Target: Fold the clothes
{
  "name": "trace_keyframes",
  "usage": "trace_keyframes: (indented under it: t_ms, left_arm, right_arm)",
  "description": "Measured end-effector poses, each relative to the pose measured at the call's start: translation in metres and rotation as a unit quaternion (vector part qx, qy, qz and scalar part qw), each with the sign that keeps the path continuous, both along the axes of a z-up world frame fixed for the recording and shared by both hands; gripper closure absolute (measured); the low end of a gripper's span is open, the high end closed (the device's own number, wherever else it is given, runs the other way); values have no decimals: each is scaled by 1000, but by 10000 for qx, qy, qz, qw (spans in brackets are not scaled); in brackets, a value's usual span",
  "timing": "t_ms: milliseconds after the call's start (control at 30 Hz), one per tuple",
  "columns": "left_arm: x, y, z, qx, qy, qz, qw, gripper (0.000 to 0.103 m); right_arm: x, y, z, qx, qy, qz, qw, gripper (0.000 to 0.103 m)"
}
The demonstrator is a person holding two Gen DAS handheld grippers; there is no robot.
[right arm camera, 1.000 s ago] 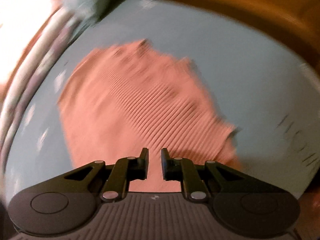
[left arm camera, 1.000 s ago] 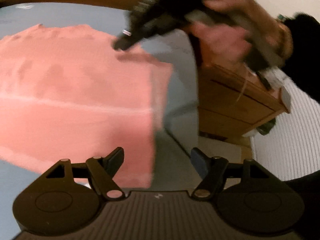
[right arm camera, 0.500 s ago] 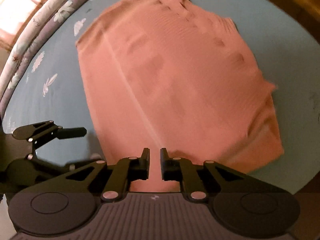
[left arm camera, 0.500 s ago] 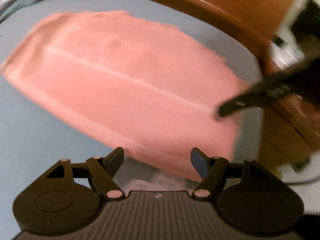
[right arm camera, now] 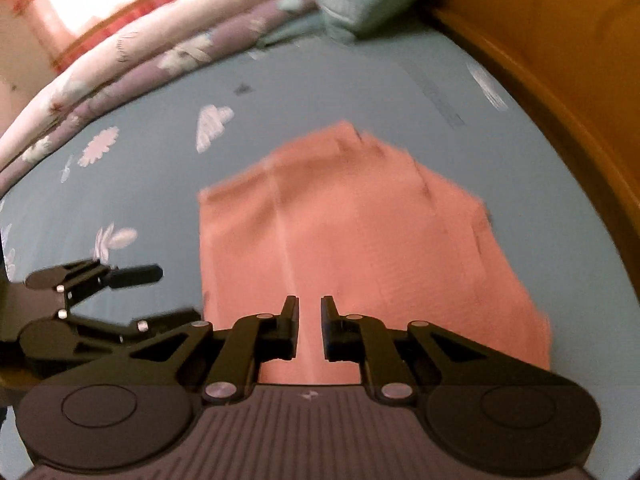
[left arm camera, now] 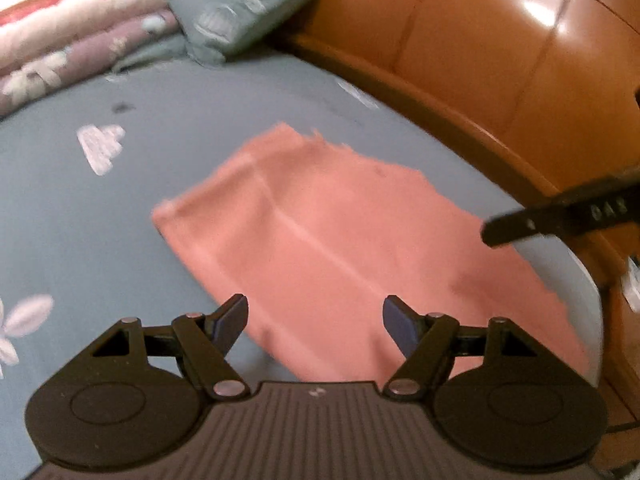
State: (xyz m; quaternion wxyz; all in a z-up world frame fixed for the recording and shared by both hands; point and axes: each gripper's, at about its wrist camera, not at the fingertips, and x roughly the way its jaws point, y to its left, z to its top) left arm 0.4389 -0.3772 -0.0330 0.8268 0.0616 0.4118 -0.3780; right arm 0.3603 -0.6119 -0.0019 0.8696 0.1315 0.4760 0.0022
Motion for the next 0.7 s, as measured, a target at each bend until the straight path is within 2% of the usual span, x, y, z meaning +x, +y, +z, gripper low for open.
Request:
trace_keyframes:
  t_ms: [67, 133, 267, 400, 567, 600, 667, 700]
  left_arm:
    - [21, 6, -8, -84, -2, 347, 9994, 30]
    - [47, 18, -20, -316, 265, 856, 9955, 31]
    - [94, 41, -54, -1021, 1006, 1660, 9757, 31]
    - [124, 44, -85, -1386, 1370, 1808, 9640, 35]
    - [143, 40, -96, -1885, 1565, 1669, 9551, 39]
    - [147, 38, -98, -1956, 1628, 1623, 9534, 48]
    - [149, 33, -95, -1860, 1622, 1580, 9561, 55]
    - [148, 32, -93, -1803, 1598, 1566, 9578, 68]
  right_arm:
    - [36, 4, -1, -64, -137, 180, 9997, 87]
    - [59, 11, -2, -58, -246, 305, 9992, 87]
    - [89, 18, -11, 25, -351, 500, 9981, 83]
    - [99, 12, -29, 200, -87, 524, 9984, 83]
    - [100, 3, -45, 239, 158, 502, 9983, 83]
    - [102, 1, -48, 252, 188, 460, 9984, 83]
    - [105, -3, -51, 309, 219, 358, 9986, 83]
    - [107, -4, -53, 316, 226, 316, 9987, 83]
